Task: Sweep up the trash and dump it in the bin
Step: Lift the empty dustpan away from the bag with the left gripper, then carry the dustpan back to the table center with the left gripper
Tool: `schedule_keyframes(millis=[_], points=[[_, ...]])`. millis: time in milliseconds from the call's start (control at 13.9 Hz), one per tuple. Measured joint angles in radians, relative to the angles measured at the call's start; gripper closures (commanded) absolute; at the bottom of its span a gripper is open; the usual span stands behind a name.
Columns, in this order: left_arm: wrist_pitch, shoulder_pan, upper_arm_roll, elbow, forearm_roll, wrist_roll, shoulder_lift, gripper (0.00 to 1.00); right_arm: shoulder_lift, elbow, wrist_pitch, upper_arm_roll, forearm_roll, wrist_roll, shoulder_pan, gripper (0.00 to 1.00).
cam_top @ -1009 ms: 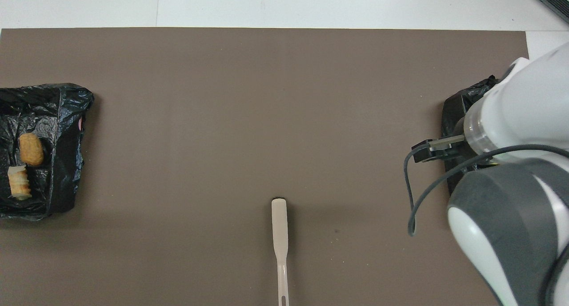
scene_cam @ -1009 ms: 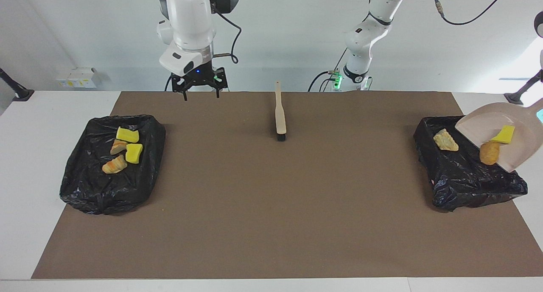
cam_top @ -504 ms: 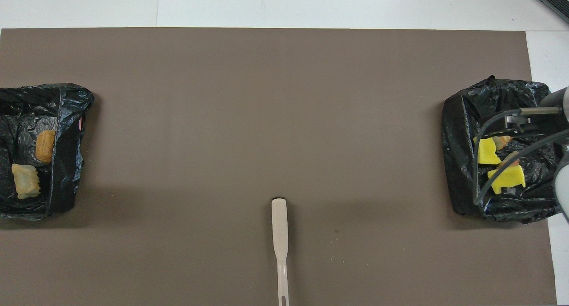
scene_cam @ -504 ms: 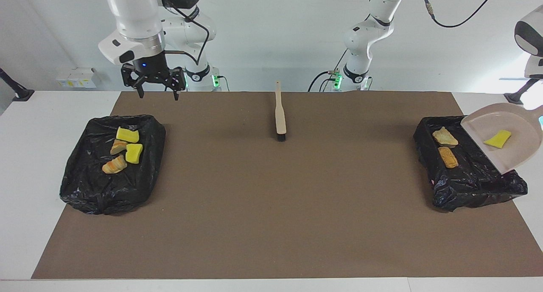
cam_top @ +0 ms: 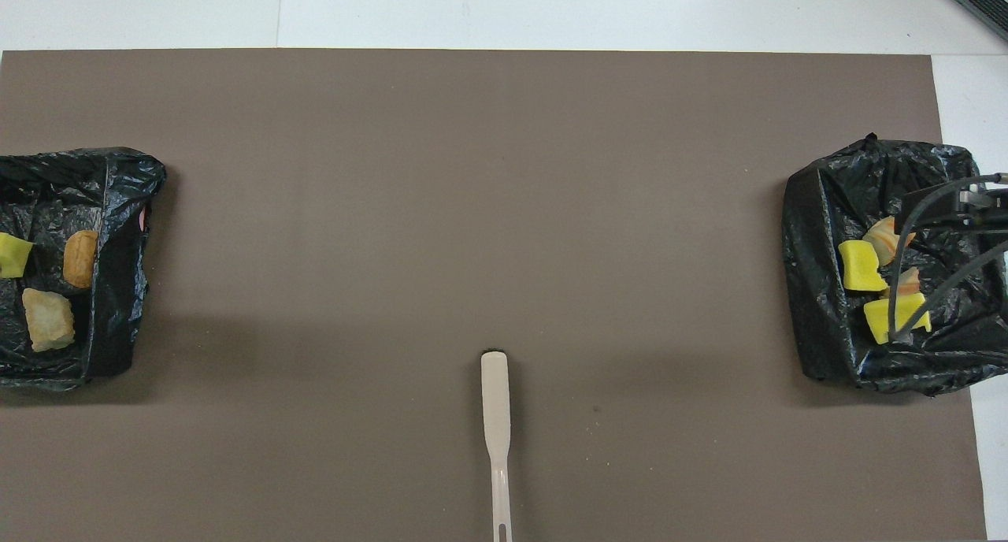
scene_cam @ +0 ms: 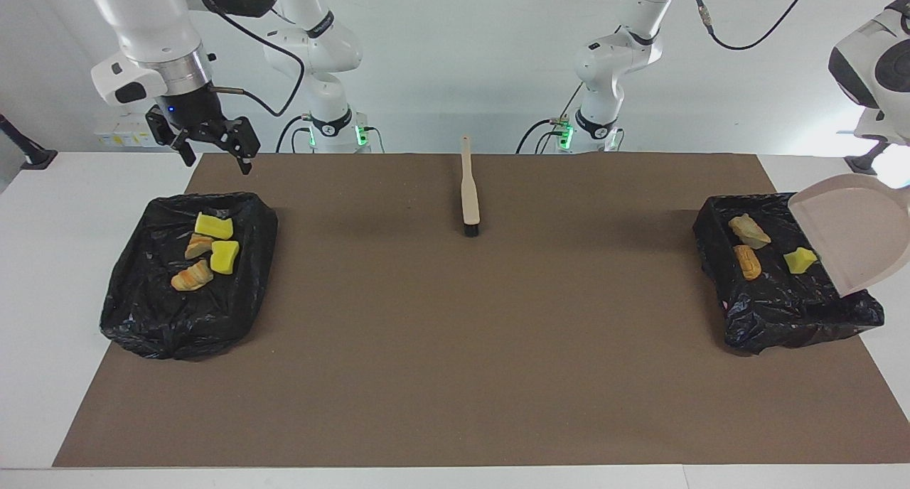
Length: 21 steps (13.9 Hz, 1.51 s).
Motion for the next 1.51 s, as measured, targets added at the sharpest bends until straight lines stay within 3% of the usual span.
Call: schedule_keyframes(millis=[360,793,937,1225,1369,1513], points=[[-0.046,-0.009,-0.013,0.01,-0.193,0.0,-0.041,1.0,-0.02,-0.018,0.0,-0.002,0.01,-0.033,-0.006,0.0],[-0.143,-0.019,-0.019,0.012,-0.6,-0.059,-0.112,1.0,-0.027,-0.018,0.0,0.01,0.011,-0.042,-0.01,0.0],[-0.176,-0.057,-0.026,-0.008,-0.692,-0.205,-0.122,1.0,-0.027,-0.018,0.0,0.016,0.011,-0.042,-0.01,0.0],[-0.184,-0.208,-0.034,-0.157,-0.834,-0.691,-0.183,1.0,-0.027,-0.018,0.0,0.016,0.011,-0.042,-0.01,0.0],[-0.149,-0.297,-0.038,-0.218,-0.903,-0.938,-0.195,1.0,-0.027,-0.018,0.0,0.016,0.011,-0.042,-0.01,0.0],[-0.081,-0.359,-0.039,-0.265,-0.952,-1.067,-0.195,1.0,-0.027,-0.018,0.0,0.016,0.011,-0.042,-0.01,0.0]])
